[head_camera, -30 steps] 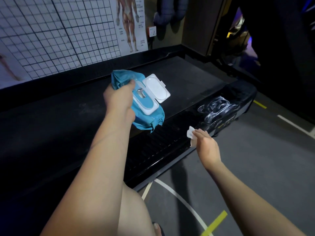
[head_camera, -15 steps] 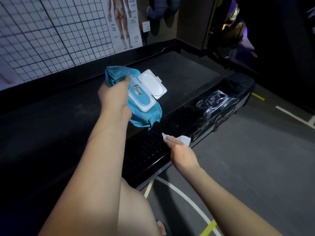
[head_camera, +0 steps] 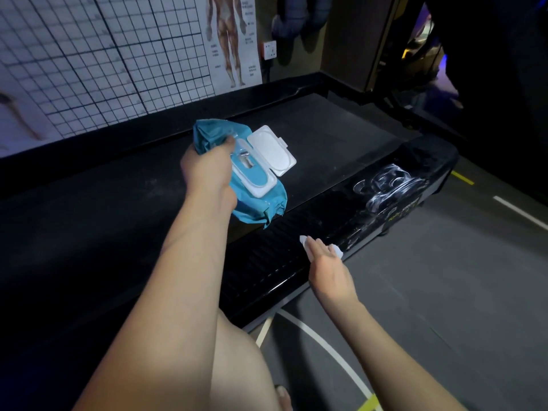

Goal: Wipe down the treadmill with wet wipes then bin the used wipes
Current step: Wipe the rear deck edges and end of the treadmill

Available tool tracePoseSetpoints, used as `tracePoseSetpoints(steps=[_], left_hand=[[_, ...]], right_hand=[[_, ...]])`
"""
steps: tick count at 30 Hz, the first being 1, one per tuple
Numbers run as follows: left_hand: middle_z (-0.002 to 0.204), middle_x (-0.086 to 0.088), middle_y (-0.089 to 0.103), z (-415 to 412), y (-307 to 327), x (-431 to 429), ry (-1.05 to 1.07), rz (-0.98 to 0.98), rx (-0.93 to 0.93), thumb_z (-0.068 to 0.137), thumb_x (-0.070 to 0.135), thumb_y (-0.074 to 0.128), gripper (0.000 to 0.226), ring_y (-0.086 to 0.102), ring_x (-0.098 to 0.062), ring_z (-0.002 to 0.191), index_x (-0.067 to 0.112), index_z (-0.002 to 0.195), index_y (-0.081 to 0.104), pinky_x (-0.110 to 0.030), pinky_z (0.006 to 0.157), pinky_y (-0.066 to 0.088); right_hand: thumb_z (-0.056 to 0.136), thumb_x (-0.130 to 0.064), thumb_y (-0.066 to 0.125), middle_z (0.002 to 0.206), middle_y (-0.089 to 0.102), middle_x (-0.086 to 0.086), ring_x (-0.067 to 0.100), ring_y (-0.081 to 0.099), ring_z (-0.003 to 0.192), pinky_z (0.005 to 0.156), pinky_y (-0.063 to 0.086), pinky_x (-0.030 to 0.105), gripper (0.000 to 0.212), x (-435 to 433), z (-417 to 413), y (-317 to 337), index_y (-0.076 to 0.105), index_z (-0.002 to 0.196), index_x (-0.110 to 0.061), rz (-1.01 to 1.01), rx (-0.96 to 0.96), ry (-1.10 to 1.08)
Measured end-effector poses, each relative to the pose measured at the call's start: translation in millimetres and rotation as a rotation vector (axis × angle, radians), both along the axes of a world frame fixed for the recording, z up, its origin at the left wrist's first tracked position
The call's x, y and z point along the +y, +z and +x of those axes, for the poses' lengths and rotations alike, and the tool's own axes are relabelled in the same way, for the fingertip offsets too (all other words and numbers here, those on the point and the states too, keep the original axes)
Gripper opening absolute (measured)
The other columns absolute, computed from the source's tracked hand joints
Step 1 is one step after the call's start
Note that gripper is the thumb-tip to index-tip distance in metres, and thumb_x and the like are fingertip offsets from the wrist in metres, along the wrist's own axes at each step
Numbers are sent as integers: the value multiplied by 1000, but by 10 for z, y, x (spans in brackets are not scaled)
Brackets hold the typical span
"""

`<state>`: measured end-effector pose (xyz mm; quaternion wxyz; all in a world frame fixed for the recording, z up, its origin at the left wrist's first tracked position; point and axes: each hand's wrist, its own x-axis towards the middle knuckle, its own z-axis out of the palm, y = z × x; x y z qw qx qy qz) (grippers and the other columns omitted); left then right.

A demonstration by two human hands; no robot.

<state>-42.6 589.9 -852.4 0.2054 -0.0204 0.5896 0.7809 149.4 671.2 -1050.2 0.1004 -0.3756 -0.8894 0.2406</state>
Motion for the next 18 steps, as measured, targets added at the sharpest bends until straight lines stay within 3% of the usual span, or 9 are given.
tracePoseSetpoints(steps=[2, 4, 6, 8, 9, 11, 12, 15, 18], left_hand=[[100, -6, 78, -27, -8, -10, 12, 1, 11, 93, 8, 78, 16, 78, -24, 89, 20, 95, 68, -43, 78, 66], [99, -6, 78, -28, 1, 2, 20, 1, 23, 93, 8, 78, 17, 78, -24, 90, 21, 92, 67, -45, 81, 66], [100, -6, 78, -7, 13, 27, 18, -5, 27, 93, 8, 78, 17, 78, -24, 92, 21, 91, 67, -46, 84, 65], [101, -6, 77, 19, 13, 54, 12, -10, 24, 93, 8, 78, 17, 77, -24, 93, 21, 91, 67, -47, 85, 65], [102, -6, 77, 23, 8, 72, 7, -13, 25, 93, 9, 79, 17, 77, -24, 93, 21, 91, 67, -47, 86, 65], [104, -6, 77, 34, 7, 104, -2, -11, 26, 92, 9, 79, 17, 77, -25, 95, 21, 93, 67, -48, 88, 64], [105, -6, 78, 39, 14, 118, -4, -2, 24, 92, 9, 79, 17, 77, -25, 96, 21, 94, 68, -48, 88, 64], [106, -6, 78, 56, 28, 160, 5, 14, 31, 92, 7, 79, 18, 77, -25, 97, 22, 94, 68, -48, 90, 64], [107, -5, 77, 108, 40, 198, 1, 12, 31, 92, 6, 78, 19, 76, -25, 99, 22, 93, 68, -48, 92, 63]], right_hand=[[105, -12, 40, 113, 52, -19, 13, 38, 140, 97, 45, 37, 40, 12, 192, -47, 43, 132, -41, -58, 82, -12], [107, -28, 40, 134, 56, -29, 0, 24, 142, 102, 38, 28, 35, 41, 362, -2, 47, 130, -54, -114, 127, 32], [107, -33, 44, 137, 58, -24, 6, 40, 139, 97, 44, 25, 24, 106, 454, 24, 55, 123, -47, -130, 195, -23], [105, -26, 51, 122, 71, -4, 16, 64, 119, 92, 54, 26, 18, 127, 468, 17, 62, 119, -28, -111, 281, -127], [102, -15, 55, 111, 76, 1, 13, 72, 103, 86, 55, 19, 23, 139, 467, 9, 66, 120, -24, -94, 336, -192], [94, 2, 53, 95, 77, 4, -1, 68, 68, 64, 45, 5, 43, 177, 470, 44, 69, 126, -22, -142, 448, -372], [92, 2, 52, 92, 77, 3, 1, 64, 62, 60, 42, 7, 48, 206, 463, 76, 69, 127, -24, -137, 486, -446], [92, 0, 55, 103, 76, -3, 10, 68, 77, 71, 44, 15, 51, 250, 348, 144, 66, 132, -30, -46, 448, -300], [97, -7, 51, 118, 70, -5, 18, 67, 104, 75, 46, 25, 50, 184, 138, 132, 55, 135, -38, -4, 105, -33]])
